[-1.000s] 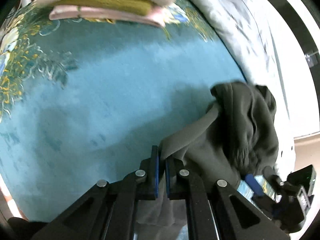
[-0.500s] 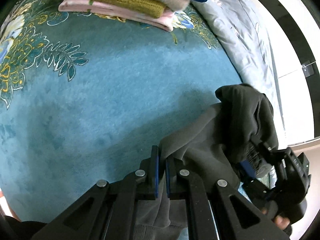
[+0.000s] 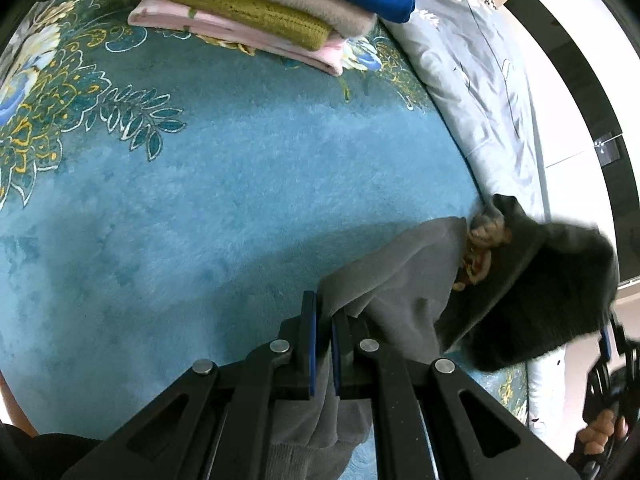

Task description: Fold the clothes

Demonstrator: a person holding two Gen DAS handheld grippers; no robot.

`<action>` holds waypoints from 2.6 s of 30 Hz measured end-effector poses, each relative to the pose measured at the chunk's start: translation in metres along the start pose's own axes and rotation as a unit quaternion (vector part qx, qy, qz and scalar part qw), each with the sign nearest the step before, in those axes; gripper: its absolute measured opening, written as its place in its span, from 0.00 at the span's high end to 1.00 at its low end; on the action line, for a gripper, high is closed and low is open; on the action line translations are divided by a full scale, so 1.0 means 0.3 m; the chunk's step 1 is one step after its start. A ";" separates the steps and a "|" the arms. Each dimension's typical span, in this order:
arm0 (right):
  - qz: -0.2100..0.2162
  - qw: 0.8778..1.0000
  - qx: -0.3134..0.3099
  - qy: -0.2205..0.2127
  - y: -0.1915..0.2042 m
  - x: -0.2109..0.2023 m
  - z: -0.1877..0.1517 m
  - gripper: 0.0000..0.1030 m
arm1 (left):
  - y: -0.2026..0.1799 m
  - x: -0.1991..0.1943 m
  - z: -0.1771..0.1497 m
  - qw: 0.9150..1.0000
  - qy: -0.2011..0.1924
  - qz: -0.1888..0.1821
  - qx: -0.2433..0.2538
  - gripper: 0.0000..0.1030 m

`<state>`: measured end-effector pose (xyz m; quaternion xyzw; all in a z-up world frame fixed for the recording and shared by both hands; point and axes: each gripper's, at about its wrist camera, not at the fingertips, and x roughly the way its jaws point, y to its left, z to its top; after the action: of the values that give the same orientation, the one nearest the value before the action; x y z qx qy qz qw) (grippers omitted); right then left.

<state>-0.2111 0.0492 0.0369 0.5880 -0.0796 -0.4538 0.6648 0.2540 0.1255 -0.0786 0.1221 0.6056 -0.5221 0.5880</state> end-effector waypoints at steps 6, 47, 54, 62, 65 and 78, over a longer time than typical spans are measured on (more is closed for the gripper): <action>-0.002 0.995 -0.023 -0.095 0.040 -0.343 0.145 1.00 | -0.021 -0.018 -0.005 1.000 -0.005 -0.004 0.009 0.95; -0.011 0.981 0.165 0.099 -0.357 0.406 -0.373 0.87 | 0.003 0.002 0.000 1.000 -0.002 -0.004 -0.010 0.95; 0.031 0.994 0.100 0.032 -0.257 0.151 -0.107 0.90 | 0.008 0.006 0.001 1.000 0.003 -0.009 -0.011 0.95; 0.029 0.996 0.012 -0.085 -0.141 -0.314 0.174 0.91 | -0.091 0.002 -0.007 0.998 0.019 -0.009 0.062 0.95; 0.001 0.994 0.008 -0.105 -0.160 -0.441 0.178 0.91 | -0.190 -0.018 0.009 0.989 0.027 0.016 0.146 0.95; -0.171 0.972 0.141 -0.072 -0.663 -0.673 0.013 0.91 | -0.439 0.046 0.107 0.918 0.068 0.152 0.361 0.94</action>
<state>-0.4313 0.2077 -0.0454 0.6467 -0.0887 -0.5860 0.4801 0.1686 0.0382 -0.0183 0.4516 0.3885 -0.6001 0.5338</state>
